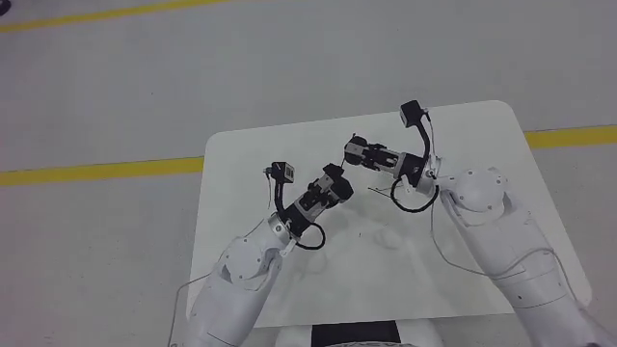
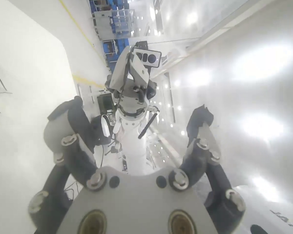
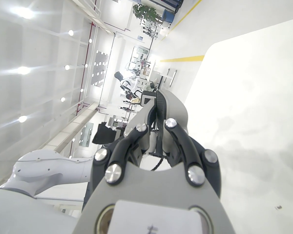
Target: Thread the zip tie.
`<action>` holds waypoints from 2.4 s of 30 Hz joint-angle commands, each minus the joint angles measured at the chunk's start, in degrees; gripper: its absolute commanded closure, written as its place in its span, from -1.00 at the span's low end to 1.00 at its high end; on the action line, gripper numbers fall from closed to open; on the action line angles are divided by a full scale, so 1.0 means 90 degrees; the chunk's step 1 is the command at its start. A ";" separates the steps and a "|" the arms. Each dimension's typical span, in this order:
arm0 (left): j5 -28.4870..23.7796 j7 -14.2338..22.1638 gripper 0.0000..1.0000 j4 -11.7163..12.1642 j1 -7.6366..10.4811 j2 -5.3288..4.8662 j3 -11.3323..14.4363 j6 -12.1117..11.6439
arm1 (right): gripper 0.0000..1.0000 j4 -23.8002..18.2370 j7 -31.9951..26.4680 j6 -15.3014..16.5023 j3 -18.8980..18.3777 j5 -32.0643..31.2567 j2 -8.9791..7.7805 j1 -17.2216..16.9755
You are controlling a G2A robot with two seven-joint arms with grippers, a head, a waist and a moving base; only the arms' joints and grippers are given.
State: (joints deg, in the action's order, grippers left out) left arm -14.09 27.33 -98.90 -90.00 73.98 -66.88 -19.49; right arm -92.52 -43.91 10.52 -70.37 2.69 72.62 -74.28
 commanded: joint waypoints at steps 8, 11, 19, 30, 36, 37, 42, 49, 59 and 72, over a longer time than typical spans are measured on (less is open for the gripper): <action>0.0465 -0.0541 -1.00 -0.0058 0.0039 0.0029 0.0153 0.0001 | 1.00 -0.0017 0.0516 -0.0094 0.0144 -0.0047 0.0021 -0.0087; 0.0465 -0.0541 -1.00 -0.0058 0.0039 0.0029 0.0153 0.0001 | 1.00 -0.0017 0.0516 -0.0094 0.0144 -0.0047 0.0021 -0.0087; 0.0797 -0.0946 -1.00 -0.0108 0.0029 0.0022 0.0230 0.0001 | 1.00 -0.0060 0.0767 -0.0118 0.0274 -0.0387 0.0007 -0.0181; 0.0892 -0.1269 -0.94 -0.0193 -0.0006 -0.0007 0.0256 0.0001 | 1.00 -0.0145 0.1039 -0.0157 0.0289 -0.0783 -0.0034 -0.0259; 0.0823 -0.1358 -0.70 -0.0249 -0.0037 -0.0021 0.0254 0.0001 | 1.00 -0.0144 0.1107 -0.0205 0.0346 -0.0928 -0.0045 -0.0249; 0.0808 -0.1360 -0.66 -0.0242 -0.0043 -0.0023 0.0258 0.0001 | 1.00 -0.0142 0.1113 -0.0208 0.0351 -0.0918 -0.0046 -0.0251; 0.0764 -0.1306 0.00 -0.0142 -0.0010 -0.0039 0.0272 0.0002 | 1.00 -0.0149 0.1135 -0.0152 0.0359 -0.0840 -0.0053 -0.0254; 0.0746 -0.1391 0.10 -0.0127 0.0016 -0.0056 0.0280 0.0030 | 1.00 -0.0150 0.1159 -0.0087 0.0370 -0.0797 -0.0066 -0.0264; 0.0753 -0.1430 0.22 -0.0103 0.0030 -0.0085 0.0296 0.0120 | 1.00 -0.0161 0.1201 -0.0023 0.0401 -0.0782 -0.0081 -0.0249; 0.0703 -0.1460 1.00 -0.0022 0.0095 -0.0109 0.0354 0.0210 | 1.00 -0.0188 0.1211 0.0061 0.0404 -0.0787 -0.0109 -0.0248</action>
State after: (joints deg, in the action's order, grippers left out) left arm -7.71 14.17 -99.21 -89.21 73.02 -63.74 -17.67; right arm -94.21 -33.03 11.00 -66.74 -4.44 71.65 -76.52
